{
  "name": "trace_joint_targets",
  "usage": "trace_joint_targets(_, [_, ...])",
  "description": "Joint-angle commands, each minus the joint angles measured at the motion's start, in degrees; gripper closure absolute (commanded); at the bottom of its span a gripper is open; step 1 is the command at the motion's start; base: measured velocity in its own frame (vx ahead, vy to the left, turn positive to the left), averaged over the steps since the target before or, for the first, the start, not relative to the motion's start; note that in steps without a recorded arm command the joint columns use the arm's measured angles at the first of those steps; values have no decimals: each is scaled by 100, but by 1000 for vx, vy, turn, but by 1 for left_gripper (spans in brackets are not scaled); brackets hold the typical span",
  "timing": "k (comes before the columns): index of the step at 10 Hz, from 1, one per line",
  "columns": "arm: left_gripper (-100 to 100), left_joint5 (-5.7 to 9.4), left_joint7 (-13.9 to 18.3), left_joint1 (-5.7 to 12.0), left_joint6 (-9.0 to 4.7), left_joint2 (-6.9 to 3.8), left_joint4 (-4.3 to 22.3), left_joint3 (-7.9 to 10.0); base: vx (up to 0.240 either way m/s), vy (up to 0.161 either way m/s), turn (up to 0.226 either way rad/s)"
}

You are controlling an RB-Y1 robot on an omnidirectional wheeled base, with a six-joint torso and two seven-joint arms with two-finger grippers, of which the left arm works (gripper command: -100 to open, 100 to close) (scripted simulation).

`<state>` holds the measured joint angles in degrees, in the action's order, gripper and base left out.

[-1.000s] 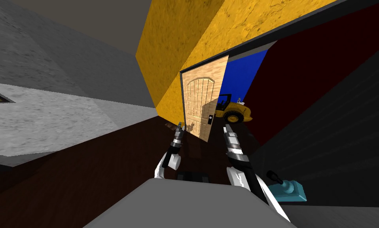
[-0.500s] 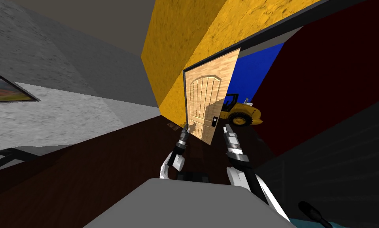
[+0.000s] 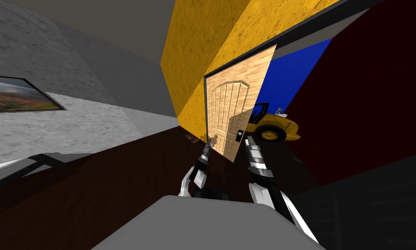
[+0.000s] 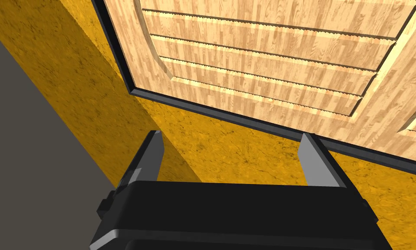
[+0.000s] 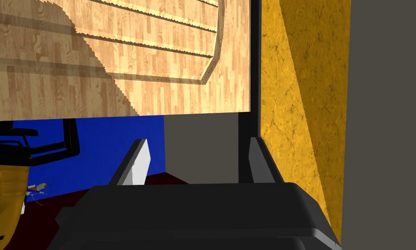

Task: Pull the door open

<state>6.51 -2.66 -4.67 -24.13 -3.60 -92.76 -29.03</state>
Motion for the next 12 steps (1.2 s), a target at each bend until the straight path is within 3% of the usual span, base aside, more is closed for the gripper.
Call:
trace_joint_targets(1, [-100, 17, -23, 51, 106, 19, 68, -160, 97, -9, 104])
trace_joint_targets(2, [-100, 47, -24, 160, 139, 36, 270, -315, 109, -28, 157])
trace_joint_targets(4, [-100, 62, -25, 214, 155, 45, 371, -393, 84, -42, 68])
trace_joint_targets(11, [-100, 164, -31, 579, 265, 122, 1051, -922, 64, -40, 81])
trace_joint_targets(12, [-100, 192, -33, 680, 295, 148, 1239, -1069, 90, -74, 138])
